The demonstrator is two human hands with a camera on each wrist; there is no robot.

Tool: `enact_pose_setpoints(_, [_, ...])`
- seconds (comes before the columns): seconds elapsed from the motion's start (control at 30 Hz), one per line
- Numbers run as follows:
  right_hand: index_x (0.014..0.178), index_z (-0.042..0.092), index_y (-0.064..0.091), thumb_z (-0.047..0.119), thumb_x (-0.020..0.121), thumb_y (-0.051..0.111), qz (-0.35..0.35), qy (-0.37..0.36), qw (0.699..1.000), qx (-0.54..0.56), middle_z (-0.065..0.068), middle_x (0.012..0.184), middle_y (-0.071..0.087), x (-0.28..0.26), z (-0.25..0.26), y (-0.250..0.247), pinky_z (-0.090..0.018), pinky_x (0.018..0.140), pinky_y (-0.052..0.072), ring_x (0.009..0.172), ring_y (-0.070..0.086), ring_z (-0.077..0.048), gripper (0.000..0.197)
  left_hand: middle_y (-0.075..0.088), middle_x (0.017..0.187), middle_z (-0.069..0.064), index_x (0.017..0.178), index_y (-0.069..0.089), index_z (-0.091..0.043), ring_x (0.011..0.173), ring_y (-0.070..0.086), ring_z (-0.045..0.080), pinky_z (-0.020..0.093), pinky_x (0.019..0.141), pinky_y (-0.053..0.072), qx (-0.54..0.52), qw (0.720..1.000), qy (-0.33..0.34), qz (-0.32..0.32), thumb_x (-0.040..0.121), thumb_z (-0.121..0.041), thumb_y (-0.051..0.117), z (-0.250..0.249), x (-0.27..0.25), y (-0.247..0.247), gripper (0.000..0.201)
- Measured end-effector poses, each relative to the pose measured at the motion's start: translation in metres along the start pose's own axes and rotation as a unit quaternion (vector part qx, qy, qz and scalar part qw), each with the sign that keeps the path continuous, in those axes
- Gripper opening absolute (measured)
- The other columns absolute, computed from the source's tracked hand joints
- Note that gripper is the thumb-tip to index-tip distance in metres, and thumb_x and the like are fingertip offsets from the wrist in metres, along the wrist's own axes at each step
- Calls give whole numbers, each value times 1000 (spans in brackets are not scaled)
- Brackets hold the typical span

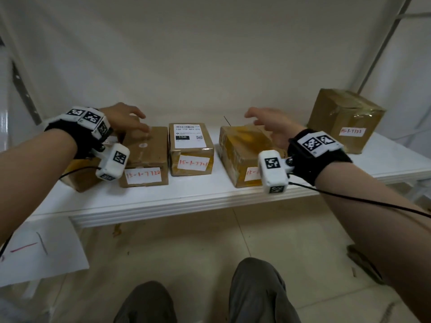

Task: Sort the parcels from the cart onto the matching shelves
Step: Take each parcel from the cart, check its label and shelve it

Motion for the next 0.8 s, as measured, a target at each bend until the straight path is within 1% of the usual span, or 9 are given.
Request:
enact_pose_setpoints(0.1, [127,22,64,47,76,77,43,39,996,-61,-8,144,51,2,-21,3,-55,113,38,132,45,-33,58,52,138,9,133,54,-25,125,49,29,42,105,41,24,998,4,54,76,-57,74,-9,-9,12,68])
enact_pose_setpoints(0.2, [127,26,64,56,49,89,62,41,993,-89,-7,141,56,7,-32,16,-55,112,39,132,49,-32,87,51,131,5,126,56,-26,121,50,28,42,101,45,32,996,-7,80,70,-55,80,-8,-15,19,67])
enact_pose_setpoints(0.23, [132,25,61,57,46,91,67,38,991,-107,-7,141,55,8,-32,21,-53,111,41,130,51,-31,96,51,129,3,125,55,-26,119,50,27,43,99,47,25,995,-12,90,70,-53,81,-7,-17,21,67])
enact_pose_setpoints(0.33, [150,22,40,58,56,91,59,36,985,-157,-9,149,45,16,-34,33,-49,109,43,131,47,-33,113,52,128,-1,122,55,-30,115,53,25,44,96,51,19,995,-17,97,65,-56,83,-4,-23,22,69])
enact_pose_setpoints(0.4, [155,28,29,68,46,90,40,26,977,-207,-12,156,34,20,-33,39,-53,108,43,136,41,-36,131,50,125,-4,126,53,-31,117,50,23,39,96,47,30,995,-16,95,66,-57,82,-5,-27,22,72])
enact_pose_setpoints(0.5, [153,38,24,58,52,91,18,11,977,-213,-12,157,28,24,-32,40,-57,102,47,135,39,-40,123,49,121,-5,132,53,-30,115,49,21,35,90,43,44,995,-16,93,68,-58,80,-10,-30,23,75])
enact_pose_setpoints(0.6, [152,35,27,50,57,89,-10,7,989,-144,-11,149,36,26,-29,29,-44,87,53,124,49,-36,115,50,134,-3,134,53,-32,116,51,23,34,88,43,55,994,-13,91,65,-65,78,-14,-30,26,81])
enact_pose_setpoints(0.67, [150,32,30,46,62,87,-34,2,997,-68,-8,143,42,24,-23,19,-36,78,53,116,54,-31,105,50,140,-3,135,51,-35,115,52,23,35,93,47,63,994,-10,89,61,-72,76,-18,-30,28,87])
enact_pose_setpoints(0.8, [142,35,41,51,54,85,-102,-48,994,8,-2,134,42,18,-1,-6,-44,93,55,116,55,-28,100,51,144,-3,141,49,-33,109,54,21,34,88,46,72,995,-5,67,67,-71,73,-37,-31,31,86])
Point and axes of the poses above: each hand's wrist, its own x-axis towards the middle knuckle, its own y-axis out of the palm, z = x × y, the point moved 8 cm from there along x, towards the middle knuckle
